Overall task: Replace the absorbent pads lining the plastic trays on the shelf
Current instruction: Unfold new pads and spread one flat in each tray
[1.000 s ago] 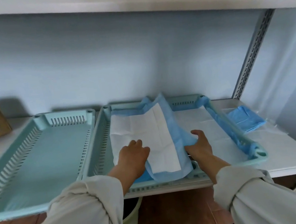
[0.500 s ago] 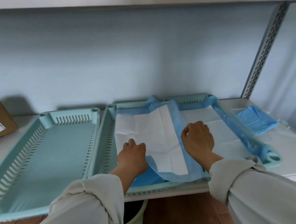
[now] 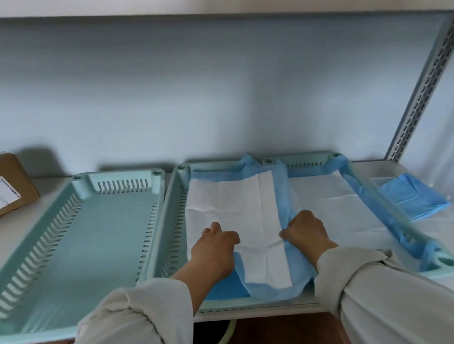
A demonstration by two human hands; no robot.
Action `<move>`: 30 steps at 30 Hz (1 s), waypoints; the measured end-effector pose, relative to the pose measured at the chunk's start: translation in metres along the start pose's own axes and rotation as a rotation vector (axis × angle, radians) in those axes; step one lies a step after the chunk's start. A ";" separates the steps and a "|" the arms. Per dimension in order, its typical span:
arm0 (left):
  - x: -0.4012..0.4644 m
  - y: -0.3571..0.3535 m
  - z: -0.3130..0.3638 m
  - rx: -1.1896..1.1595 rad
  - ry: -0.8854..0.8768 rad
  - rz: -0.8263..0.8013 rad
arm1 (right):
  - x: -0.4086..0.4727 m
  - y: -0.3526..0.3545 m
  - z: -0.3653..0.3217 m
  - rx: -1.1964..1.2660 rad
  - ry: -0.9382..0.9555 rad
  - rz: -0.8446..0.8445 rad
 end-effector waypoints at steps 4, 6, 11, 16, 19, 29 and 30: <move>0.001 -0.005 -0.001 0.034 -0.016 -0.077 | 0.003 -0.005 -0.010 -0.015 0.021 -0.008; 0.001 -0.016 -0.002 0.095 -0.043 -0.233 | 0.001 -0.002 -0.028 -0.030 0.060 0.035; -0.014 -0.056 -0.006 0.051 -0.112 -0.721 | -0.008 -0.010 -0.127 -0.078 0.328 0.020; 0.002 -0.036 -0.028 -0.301 -0.051 -0.574 | -0.027 -0.052 -0.198 0.236 0.559 -0.249; 0.016 -0.008 -0.059 -0.335 0.098 -0.259 | -0.018 -0.039 -0.194 0.464 0.531 -0.177; 0.022 0.039 -0.074 -0.676 0.093 0.331 | 0.021 -0.039 -0.113 0.285 0.303 -0.113; 0.023 0.047 -0.070 -0.716 0.069 0.383 | 0.016 -0.043 -0.124 0.247 0.367 -0.122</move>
Point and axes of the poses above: each hand's wrist, its own x-axis towards the middle knuckle, its own y-axis out of the back of the hand, z = x × y, the point moved 9 cm from there along x, towards the middle knuckle, and after that the axes turned 14 degrees about -z, right-handed, at the moved point
